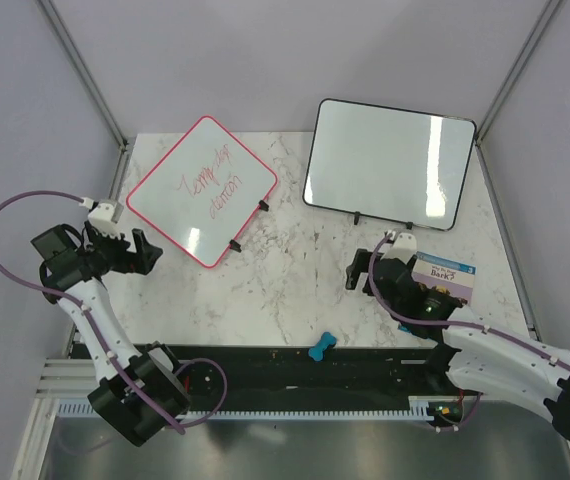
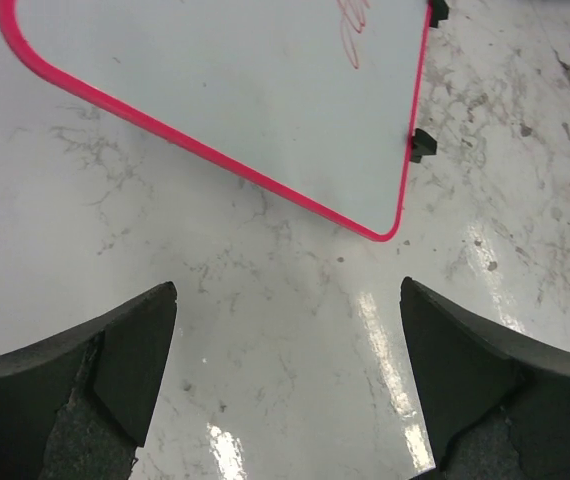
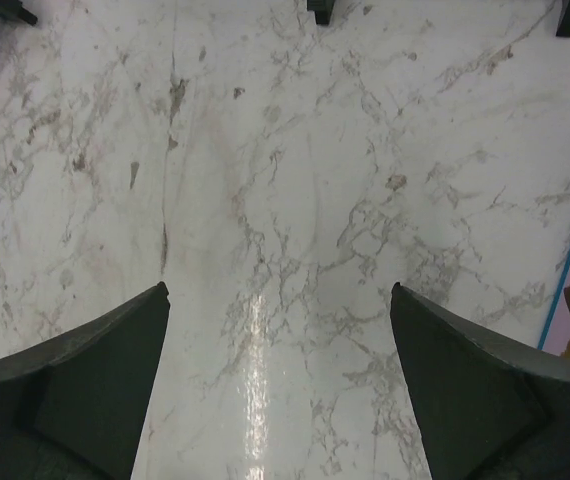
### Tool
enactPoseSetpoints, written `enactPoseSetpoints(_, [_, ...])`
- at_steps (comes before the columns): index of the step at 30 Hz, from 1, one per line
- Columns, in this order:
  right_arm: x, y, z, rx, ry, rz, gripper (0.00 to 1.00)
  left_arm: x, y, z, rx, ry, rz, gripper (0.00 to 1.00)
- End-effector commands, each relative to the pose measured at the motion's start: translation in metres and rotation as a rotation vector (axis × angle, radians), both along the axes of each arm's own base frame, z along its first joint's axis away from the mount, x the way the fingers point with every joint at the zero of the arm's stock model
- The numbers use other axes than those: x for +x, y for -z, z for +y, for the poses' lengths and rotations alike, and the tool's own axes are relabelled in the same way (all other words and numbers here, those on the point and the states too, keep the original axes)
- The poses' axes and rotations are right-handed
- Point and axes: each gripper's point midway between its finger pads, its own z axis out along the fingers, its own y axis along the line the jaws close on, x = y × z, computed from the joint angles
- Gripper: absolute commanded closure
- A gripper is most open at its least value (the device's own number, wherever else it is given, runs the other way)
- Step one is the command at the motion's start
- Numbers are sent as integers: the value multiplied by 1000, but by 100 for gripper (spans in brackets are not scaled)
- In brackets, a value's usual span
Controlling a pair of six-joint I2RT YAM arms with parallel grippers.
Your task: Erase the whiteboard
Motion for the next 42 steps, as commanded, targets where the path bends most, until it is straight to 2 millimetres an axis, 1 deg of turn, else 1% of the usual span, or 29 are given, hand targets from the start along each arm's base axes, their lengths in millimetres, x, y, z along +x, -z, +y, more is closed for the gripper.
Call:
enactPoseSetpoints(1, [-18, -6, 1, -37, 12, 48, 2, -12, -17, -28, -59, 136, -21, 1])
enactPoseSetpoints(3, [-26, -15, 8, -81, 0, 43, 2, -10, -21, -29, -88, 140, -15, 1])
enactPoseSetpoints(4, [-29, -11, 14, -95, 9, 61, 2, -9, -25, -30, -96, 145, -19, 1])
enactPoseSetpoints(5, [-41, -8, 20, -137, -18, 81, 2, -8, -25, -32, -125, 153, -8, 0])
enactPoseSetpoints(6, [-38, -23, 26, -136, 17, 52, 2, -8, -26, -32, -132, 155, -7, 0])
enactPoseSetpoints(7, [-41, -13, 33, -198, 19, 73, 2, -6, -28, -31, -140, 156, -6, 0])
enactPoseSetpoints(8, [-56, -11, 38, -235, 16, 90, 2, -7, -28, -33, -157, 159, 0, 0])
enactPoseSetpoints(9, [-57, -29, 57, -220, 13, 75, 2, -6, -27, -33, -168, 160, 7, 0])
enactPoseSetpoints(10, [-59, -19, 66, -298, 25, 76, 2, -7, -25, -35, -178, 163, 13, 0])
enactPoseSetpoints(11, [-70, -31, 83, -285, 23, 89, 2, -8, -24, -36, -185, 167, 16, 0])
enactPoseSetpoints(12, [-77, -13, 92, -352, 25, 137, 2, -10, -23, -37, -184, 172, 14, 0])
enactPoseSetpoints(13, [-83, -8, 100, -370, 19, 168, 2, -12, -18, -40, -194, 175, 22, 0])
enactPoseSetpoints(14, [-93, -10, 112, -362, 9, 194, 2, -13, -16, -41, -202, 179, 23, 0])
enactPoseSetpoints(15, [-101, 1, 119, -384, 1, 222, 2, -15, -12, -44, -207, 184, 27, 0])
enactPoseSetpoints(16, [-117, 6, 127, -368, -31, 249, 2, -15, -10, -44, -203, 185, 31, 0])
enactPoseSetpoints(17, [-125, 7, 131, -312, -14, 263, 2, -15, -11, -44, -195, 189, 28, 0])
enactPoseSetpoints(18, [-131, 7, 131, -285, -15, 270, 2, -16, -11, -45, -191, 188, 25, 0])
enactPoseSetpoints(19, [-142, 15, 127, -266, -19, 288, 3, -17, -11, -45, -189, 191, 24, 0])
enactPoseSetpoints(20, [-145, 12, 124, -191, 4, 308, 5, -17, -11, -46, -186, 194, 23, 0])
enactPoseSetpoints(21, [-148, 14, 120, -153, 18, 328, 6, -17, -11, -46, -185, 195, 20, 0])
enactPoseSetpoints(22, [-154, 29, 109, -141, 26, 363, 7, -17, -12, -46, -186, 198, 17, 0])
enactPoseSetpoints(23, [-156, 21, 106, -68, 29, 375, 9, -17, -12, -47, -187, 203, 16, 0])
enactPoseSetpoints(25, [-158, 30, 96, 14, 70, 398, 10, -17, -11, -47, -191, 206, 19, 0])
enactPoseSetpoints(26, [-158, 23, 94, 72, 75, 403, 11, -17, -12, -48, -191, 211, 18, 0])
enactPoseSetpoints(28, [-157, 22, 90, 123, 97, 405, 13, -17, -11, -48, -194, 213, 18, 0])
enactPoseSetpoints(31, [-158, 19, 95, 169, 97, 414, 14, -18, -11, -50, -193, 219, 14, 0])
enactPoseSetpoints(33, [-161, 23, 101, 179, 89, 433, 14, -18, -12, -50, -191, 222, 13, 0])
enactPoseSetpoints(38, [-168, 54, 110, 198, 86, 518, 16, -18, -12, -50, -192, 222, 14, 0])
enactPoseSetpoints(42, [-166, 65, 109, 221, 94, 522, 21, -19, -12, -50, -192, 219, 16, 0])
